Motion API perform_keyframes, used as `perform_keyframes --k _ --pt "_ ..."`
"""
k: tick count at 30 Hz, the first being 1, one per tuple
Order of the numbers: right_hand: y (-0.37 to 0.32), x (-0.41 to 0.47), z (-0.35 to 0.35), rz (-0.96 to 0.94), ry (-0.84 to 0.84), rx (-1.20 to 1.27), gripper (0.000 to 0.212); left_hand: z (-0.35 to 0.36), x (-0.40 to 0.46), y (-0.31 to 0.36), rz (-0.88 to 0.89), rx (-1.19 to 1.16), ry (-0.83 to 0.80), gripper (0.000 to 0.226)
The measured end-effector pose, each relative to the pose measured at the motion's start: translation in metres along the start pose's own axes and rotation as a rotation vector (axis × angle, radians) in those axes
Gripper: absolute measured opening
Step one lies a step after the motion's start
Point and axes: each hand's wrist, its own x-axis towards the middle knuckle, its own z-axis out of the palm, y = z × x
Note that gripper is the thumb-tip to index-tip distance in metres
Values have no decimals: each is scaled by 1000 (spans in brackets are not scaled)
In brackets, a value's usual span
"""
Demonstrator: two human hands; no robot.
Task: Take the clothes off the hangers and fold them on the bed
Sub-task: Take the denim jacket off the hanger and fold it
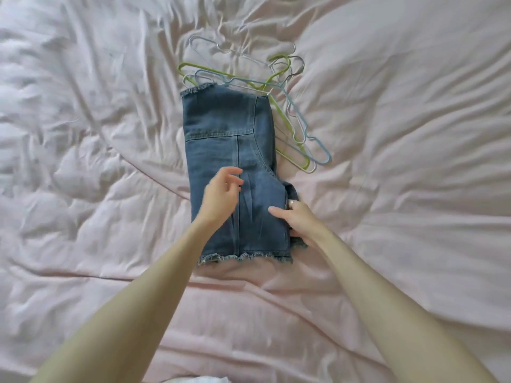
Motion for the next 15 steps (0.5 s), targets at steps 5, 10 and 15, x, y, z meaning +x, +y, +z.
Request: perform_keyframes --k 5,10,15 --pt "-4 2 4 -216 294 -212 30 -33 -7 -43 -99 65 303 30" --pt "-1 -2 -1 -336 410 -279 28 -30 -26 -73 -454 -120 93 50" --pt "13 4 0 -383 479 -319 18 -26 -32 -79 -470 -185 51 47"
